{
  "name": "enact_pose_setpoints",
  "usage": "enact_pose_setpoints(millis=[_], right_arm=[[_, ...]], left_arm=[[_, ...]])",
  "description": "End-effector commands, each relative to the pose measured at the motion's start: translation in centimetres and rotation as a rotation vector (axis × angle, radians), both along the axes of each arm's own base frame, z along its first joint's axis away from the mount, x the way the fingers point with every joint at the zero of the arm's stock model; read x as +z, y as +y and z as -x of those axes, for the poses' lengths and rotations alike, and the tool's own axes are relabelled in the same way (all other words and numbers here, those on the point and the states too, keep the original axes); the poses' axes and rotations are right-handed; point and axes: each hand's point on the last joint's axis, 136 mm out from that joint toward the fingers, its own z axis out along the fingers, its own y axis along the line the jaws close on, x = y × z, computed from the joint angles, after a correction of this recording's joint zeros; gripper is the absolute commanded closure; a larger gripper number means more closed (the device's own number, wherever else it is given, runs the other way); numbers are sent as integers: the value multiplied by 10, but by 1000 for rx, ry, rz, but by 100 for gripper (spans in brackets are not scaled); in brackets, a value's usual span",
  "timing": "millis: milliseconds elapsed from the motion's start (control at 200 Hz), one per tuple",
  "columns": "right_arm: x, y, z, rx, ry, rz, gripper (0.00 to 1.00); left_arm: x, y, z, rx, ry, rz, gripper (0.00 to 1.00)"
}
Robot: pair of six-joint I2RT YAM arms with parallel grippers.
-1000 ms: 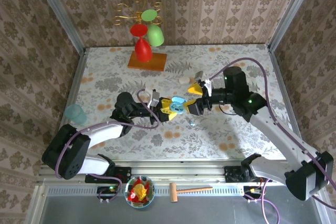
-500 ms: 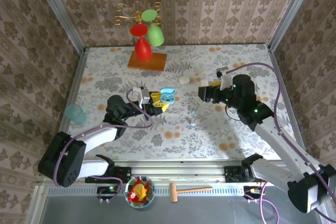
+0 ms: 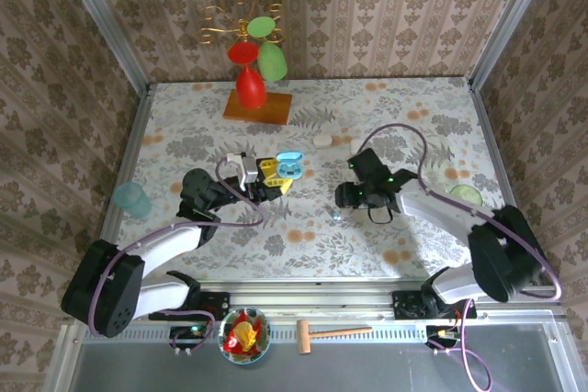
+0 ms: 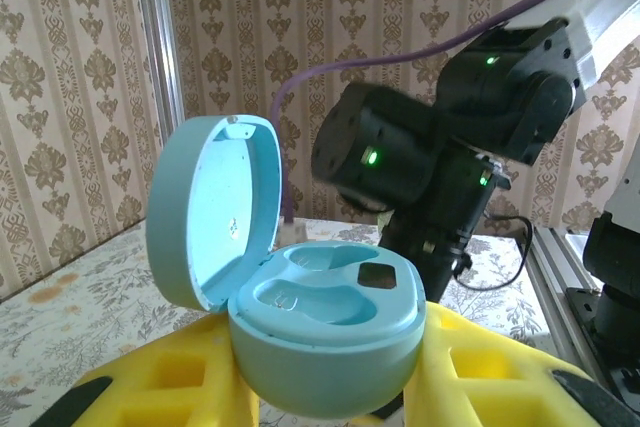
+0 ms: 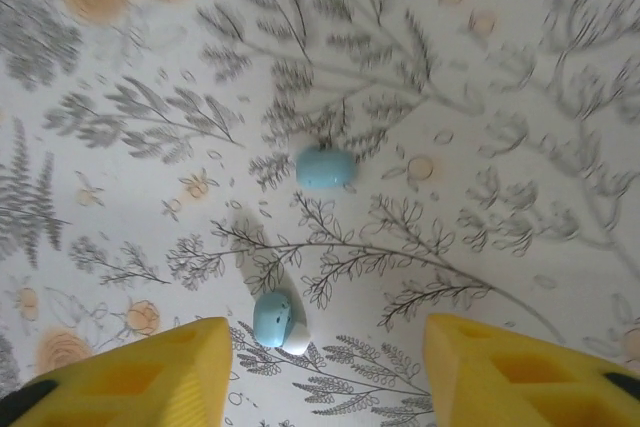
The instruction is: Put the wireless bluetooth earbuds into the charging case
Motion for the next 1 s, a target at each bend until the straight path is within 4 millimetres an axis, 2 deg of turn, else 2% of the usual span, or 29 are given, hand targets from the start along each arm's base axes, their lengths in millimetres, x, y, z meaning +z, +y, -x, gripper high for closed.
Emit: enact_pose_setpoints(millis=[0, 70, 230, 280, 475, 605, 620, 820, 995], right_arm=[[-1, 3, -7, 4, 21, 103, 51], [-9, 8, -8, 24, 42, 141, 58], [-24, 22, -3, 58, 106, 123, 60], [-28, 19, 3, 65, 141, 166, 63], [-34, 18, 11, 53, 152, 318, 66], [-37, 26, 15, 69, 148, 382, 67], [-38, 27, 16, 72, 149, 388, 68], [-45, 31, 19, 82, 162, 425, 72], [-47, 26, 18, 91, 164, 463, 80]], left_arm=[[6, 4, 2, 12, -50, 9, 67], [7, 5, 2, 16, -52, 10, 67], [7, 7, 1, 34, -57, 3, 67], [7, 8, 1, 36, -57, 2, 67], [16, 13, 0, 66, -61, 21, 67], [26, 23, -3, 108, -39, 42, 67], [26, 29, -10, 140, -39, 43, 67], [25, 39, -12, 204, -36, 13, 67], [26, 39, -12, 203, -37, 16, 67]])
